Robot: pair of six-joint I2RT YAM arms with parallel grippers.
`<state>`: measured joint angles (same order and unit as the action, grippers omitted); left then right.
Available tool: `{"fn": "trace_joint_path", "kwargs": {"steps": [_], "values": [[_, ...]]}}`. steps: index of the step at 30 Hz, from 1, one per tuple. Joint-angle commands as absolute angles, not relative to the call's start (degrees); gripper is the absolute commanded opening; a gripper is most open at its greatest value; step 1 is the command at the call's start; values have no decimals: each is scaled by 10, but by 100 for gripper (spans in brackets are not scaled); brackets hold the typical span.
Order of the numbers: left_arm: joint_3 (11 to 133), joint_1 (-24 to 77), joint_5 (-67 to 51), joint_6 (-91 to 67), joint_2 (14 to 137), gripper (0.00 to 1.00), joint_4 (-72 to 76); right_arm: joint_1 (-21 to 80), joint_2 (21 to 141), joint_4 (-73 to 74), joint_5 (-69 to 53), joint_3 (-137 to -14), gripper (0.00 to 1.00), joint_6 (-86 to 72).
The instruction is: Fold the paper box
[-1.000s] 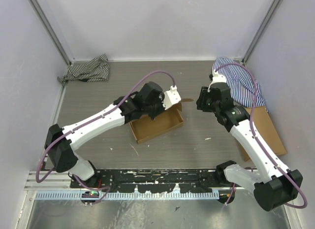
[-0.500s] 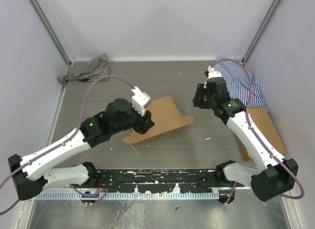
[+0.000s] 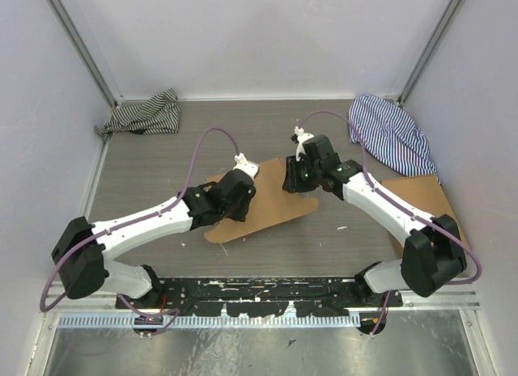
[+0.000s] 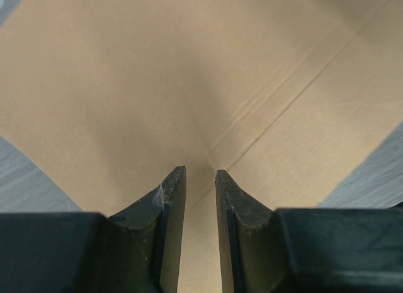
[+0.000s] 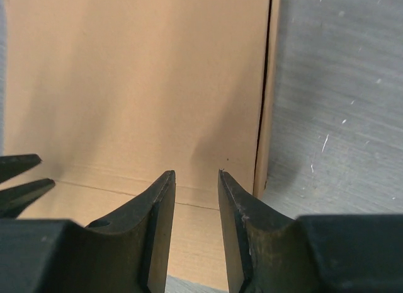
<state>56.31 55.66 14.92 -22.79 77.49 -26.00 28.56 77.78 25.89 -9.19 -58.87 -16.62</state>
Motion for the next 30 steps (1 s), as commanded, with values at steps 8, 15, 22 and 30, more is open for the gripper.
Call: {"fn": "trace_joint_path", "kwargs": {"steps": [8, 15, 22, 30], "values": [[589, 555, 213, -278, 898, 34, -330, 301, 858, 230, -71, -549, 39, -187], [627, 515, 211, -251, 939, 35, -305, 301, 866, 214, -58, -539, 39, -215], [673, 434, 165, -200, 946, 38, -259, 301, 856, 192, -29, -531, 41, -283], [738, 360, 110, -171, 935, 45, -255, 301, 866, 193, 22, -589, 54, -322]]}}
